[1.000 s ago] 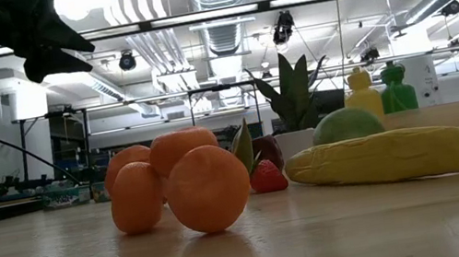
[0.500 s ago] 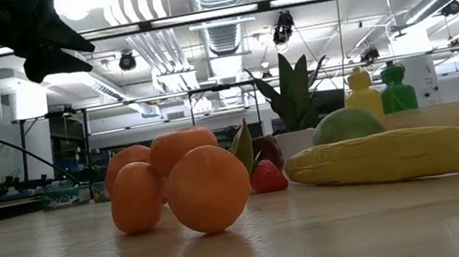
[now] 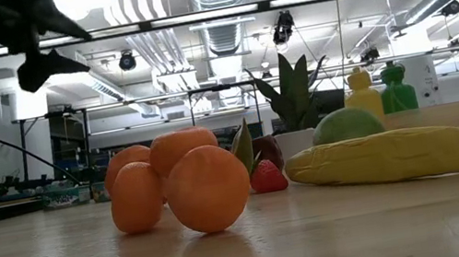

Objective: Pick & Place Food Item
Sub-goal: Put the orange water bottle into the orange bin

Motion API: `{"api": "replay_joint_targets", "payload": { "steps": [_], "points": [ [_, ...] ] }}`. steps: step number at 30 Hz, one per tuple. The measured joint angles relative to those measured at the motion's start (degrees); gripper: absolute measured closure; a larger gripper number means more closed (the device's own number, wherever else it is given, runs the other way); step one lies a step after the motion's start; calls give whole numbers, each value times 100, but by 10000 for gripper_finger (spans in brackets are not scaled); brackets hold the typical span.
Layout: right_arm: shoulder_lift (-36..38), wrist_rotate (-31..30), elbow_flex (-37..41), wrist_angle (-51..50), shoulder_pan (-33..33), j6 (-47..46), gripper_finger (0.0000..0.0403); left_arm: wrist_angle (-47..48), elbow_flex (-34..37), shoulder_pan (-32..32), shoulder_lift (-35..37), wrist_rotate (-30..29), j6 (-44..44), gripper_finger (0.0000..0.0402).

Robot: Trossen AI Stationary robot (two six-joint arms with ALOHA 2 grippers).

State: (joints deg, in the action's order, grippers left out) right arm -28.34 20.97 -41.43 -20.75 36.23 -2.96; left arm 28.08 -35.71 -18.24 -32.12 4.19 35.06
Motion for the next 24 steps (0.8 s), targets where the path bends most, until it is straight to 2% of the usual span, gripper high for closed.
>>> {"api": "replay_joint_targets", "payload": {
  "steps": [4,6,9,15,18,24],
  "points": [
    [0,0,0,2,0,0,117,255,-274,116,-54,1504,-451,115],
    [0,0,0,1,0,0,117,463,-534,190,-72,1667,-245,115],
    [0,0,0,2,0,0,117,720,-1012,342,-137,1661,1,115],
    [0,0,-2,0,2,0,117,2047,-2004,603,-518,1333,-9,115],
    [0,0,0,0,2,0,117,2249,-2375,792,-858,1225,62,115],
    [1,0,0,1,2,2,117,3363,-3145,1539,-1685,396,345,115]
  ]
}}
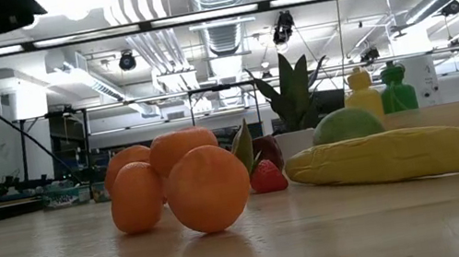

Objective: Pick & Place Food Item
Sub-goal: Put the orange water bottle into the orange bin

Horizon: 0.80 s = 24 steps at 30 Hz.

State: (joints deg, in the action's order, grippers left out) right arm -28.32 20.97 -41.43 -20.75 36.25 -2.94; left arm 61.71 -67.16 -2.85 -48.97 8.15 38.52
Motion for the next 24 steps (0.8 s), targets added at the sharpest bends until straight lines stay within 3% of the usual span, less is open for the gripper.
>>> {"api": "replay_joint_targets", "payload": {
  "steps": [9,15,24],
  "points": [
    [-1,0,0,-1,0,0,117,2094,-1434,1662,-1001,-1144,1301,115],
    [-1,0,0,-1,0,-2,117,2609,-1804,3073,-1369,-1866,2425,115],
    [-1,0,0,-1,0,0,117,2404,-1805,4324,-1793,-1933,3719,115]
  ]
}}
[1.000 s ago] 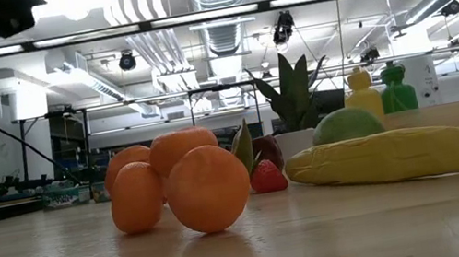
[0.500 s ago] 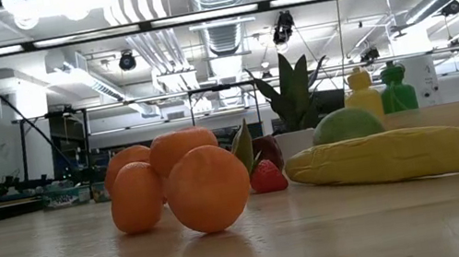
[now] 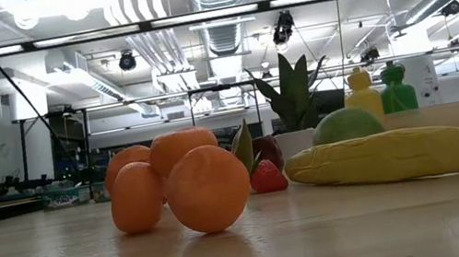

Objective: Pick & Place Food Item
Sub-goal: Put the orange water bottle into the orange bin

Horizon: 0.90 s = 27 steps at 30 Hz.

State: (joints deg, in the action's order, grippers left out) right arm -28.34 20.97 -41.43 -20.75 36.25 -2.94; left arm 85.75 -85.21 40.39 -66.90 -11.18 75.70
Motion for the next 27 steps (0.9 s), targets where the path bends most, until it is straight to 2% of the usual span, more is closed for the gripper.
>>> {"api": "replay_joint_targets", "payload": {
  "steps": [5,8,19,27],
  "points": [
    [0,0,0,0,-2,0,117,-306,-42,184,-294,135,704,116],
    [0,0,-2,0,0,0,117,-522,-121,233,-436,116,834,116],
    [0,0,0,0,-2,0,117,-863,-192,465,-732,130,192,116],
    [0,0,0,0,0,0,117,-785,-183,1125,-937,482,-610,116]
  ]
}}
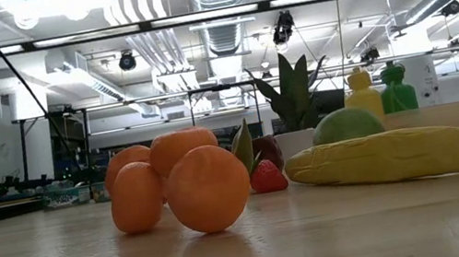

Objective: Pick & Place Food Item
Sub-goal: Put the orange water bottle into the orange bin

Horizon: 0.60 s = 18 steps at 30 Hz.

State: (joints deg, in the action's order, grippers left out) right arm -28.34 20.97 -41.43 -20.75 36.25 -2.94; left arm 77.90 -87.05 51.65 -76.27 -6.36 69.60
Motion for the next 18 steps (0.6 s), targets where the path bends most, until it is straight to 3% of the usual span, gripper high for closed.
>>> {"api": "replay_joint_targets", "payload": {
  "steps": [18],
  "points": [
    [1,0,0,0,0,0,117,-628,7,807,-569,-377,-70,116]
  ]
}}
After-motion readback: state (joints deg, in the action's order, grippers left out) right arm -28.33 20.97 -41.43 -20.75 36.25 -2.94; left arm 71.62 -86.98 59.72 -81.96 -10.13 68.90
